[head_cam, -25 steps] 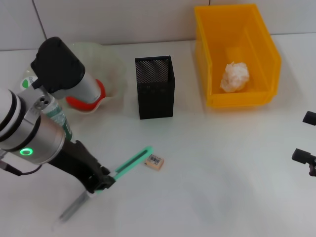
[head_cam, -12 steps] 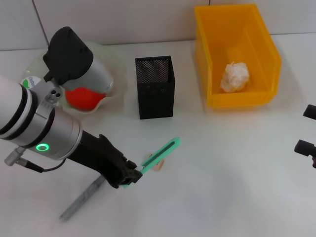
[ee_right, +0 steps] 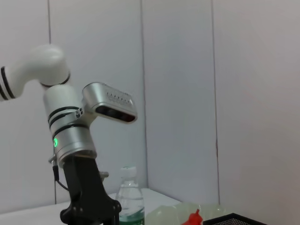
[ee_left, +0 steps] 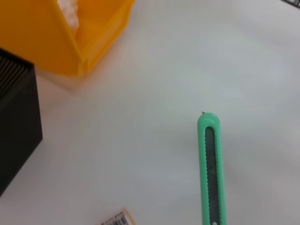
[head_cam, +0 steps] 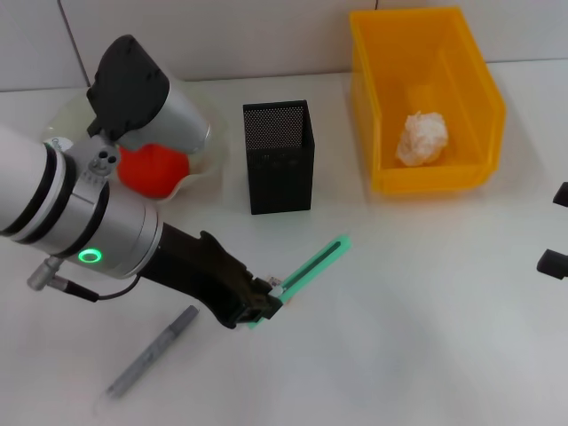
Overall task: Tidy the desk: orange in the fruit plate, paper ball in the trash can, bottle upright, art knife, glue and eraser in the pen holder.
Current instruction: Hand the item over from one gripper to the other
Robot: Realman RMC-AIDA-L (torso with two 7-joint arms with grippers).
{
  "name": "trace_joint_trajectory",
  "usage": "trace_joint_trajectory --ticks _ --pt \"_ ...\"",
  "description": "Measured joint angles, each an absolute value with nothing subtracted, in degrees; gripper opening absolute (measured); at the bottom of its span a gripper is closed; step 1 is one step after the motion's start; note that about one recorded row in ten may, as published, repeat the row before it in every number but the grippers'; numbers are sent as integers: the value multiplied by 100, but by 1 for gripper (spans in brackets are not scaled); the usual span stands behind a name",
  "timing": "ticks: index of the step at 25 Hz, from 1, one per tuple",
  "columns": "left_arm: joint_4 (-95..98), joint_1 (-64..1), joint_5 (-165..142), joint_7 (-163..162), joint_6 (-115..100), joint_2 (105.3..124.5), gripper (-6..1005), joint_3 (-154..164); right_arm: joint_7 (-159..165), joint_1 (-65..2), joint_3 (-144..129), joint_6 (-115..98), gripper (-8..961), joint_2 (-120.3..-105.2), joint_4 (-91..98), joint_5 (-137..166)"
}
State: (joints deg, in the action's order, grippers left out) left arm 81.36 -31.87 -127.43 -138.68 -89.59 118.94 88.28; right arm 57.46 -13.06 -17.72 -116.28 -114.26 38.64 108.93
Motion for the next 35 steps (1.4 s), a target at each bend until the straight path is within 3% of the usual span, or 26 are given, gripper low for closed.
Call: trace_joint_trajectory --ticks 3,19,24,30,35 --pt "8063 -3232 -12679 -13825 -8870 11893 180 8817 5914 -1374 -1787 -11549 819 -11415 3844 10925" --pt "7635 -3250 -11780 -13320 -8159 11888 180 8805 8127 -1845 -1868 -11944 817 -10943 3116 11070" --pt "7353 -3251 -11266 -13188 -7999 11881 180 8684 8354 -1796 -1858 -12038 816 -10909 3117 11073" --pt "7081 -3201 -10770 -12815 -8026 11859 180 8448 8567 -1642 -1796 -12071 816 -10750 3101 11058" --pt "6866 -3230 -10727 -12643 -8033 11863 180 8364 8268 -1634 -1819 -12010 815 -10821 3146 11066"
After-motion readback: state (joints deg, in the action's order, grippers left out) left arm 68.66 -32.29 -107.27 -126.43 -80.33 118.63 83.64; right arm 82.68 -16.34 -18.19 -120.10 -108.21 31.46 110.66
